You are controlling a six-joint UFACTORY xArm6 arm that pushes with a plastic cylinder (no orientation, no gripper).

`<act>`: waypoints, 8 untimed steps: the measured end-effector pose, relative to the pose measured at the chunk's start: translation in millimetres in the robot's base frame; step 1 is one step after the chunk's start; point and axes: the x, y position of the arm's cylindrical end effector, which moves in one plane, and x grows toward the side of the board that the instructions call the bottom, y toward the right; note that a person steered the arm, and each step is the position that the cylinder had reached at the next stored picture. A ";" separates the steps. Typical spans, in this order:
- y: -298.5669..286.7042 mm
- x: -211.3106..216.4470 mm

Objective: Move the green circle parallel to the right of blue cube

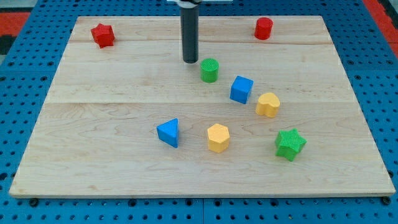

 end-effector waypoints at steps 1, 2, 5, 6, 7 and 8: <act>30.7 13.5; 57.8 17.0; 79.1 37.5; 127.0 37.6; 153.0 37.6; 122.9 37.6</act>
